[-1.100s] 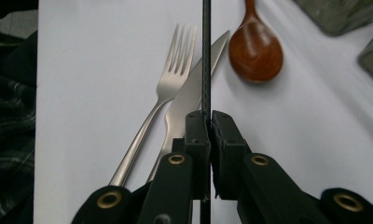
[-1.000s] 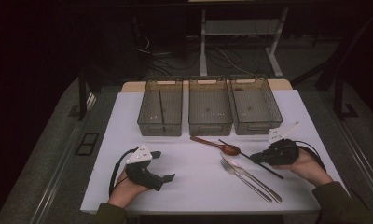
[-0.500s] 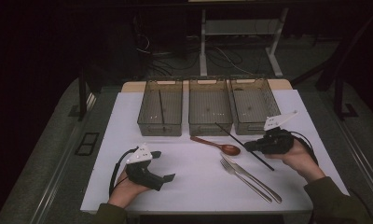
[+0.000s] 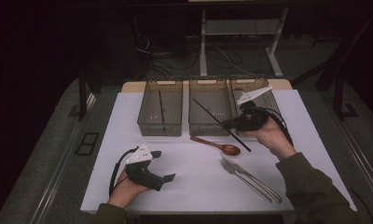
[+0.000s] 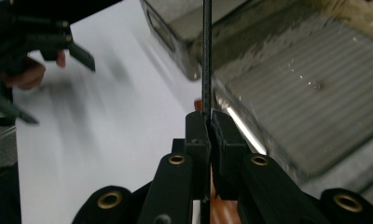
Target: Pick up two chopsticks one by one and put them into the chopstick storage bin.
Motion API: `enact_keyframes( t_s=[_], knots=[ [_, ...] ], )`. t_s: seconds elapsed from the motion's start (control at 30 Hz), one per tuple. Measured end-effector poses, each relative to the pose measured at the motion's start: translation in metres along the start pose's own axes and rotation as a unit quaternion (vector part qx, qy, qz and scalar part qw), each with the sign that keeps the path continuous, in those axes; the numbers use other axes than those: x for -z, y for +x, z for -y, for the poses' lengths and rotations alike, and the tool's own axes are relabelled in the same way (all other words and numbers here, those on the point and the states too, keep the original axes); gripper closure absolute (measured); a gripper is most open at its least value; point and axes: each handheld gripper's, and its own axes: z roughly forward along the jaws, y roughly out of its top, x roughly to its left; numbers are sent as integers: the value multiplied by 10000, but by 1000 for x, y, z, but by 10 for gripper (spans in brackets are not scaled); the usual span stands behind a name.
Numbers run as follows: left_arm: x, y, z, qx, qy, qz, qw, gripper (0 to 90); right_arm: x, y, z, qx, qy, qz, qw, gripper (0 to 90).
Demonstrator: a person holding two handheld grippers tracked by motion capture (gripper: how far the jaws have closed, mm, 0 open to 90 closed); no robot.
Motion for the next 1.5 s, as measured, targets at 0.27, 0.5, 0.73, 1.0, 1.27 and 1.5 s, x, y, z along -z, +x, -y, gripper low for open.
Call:
enact_keyframes(
  t_s=[0.27,0.5,0.73,1.0,1.27,1.5],
  knots=[
    [1,1,0,-8,-6,19,10000,0,-22,1,-42,-102,8,89,9999,851],
    [1,0,-1,-1,-22,42,10000,0,-47,1,-73,-233,50,182,9995,850],
    [1,1,-1,-57,-40,60,10000,0,-79,5,-104,-343,166,263,9989,850],
    [2,-1,-3,-55,-121,106,9999,0,-121,5,-131,-549,387,422,9968,850],
    [1,-2,-4,-104,-110,150,9998,0,-160,1,-145,-817,601,593,9931,849],
    [0,-3,-4,-124,-130,187,9997,0,-183,-8,-145,-1042,767,790,9884,849]
  ],
)
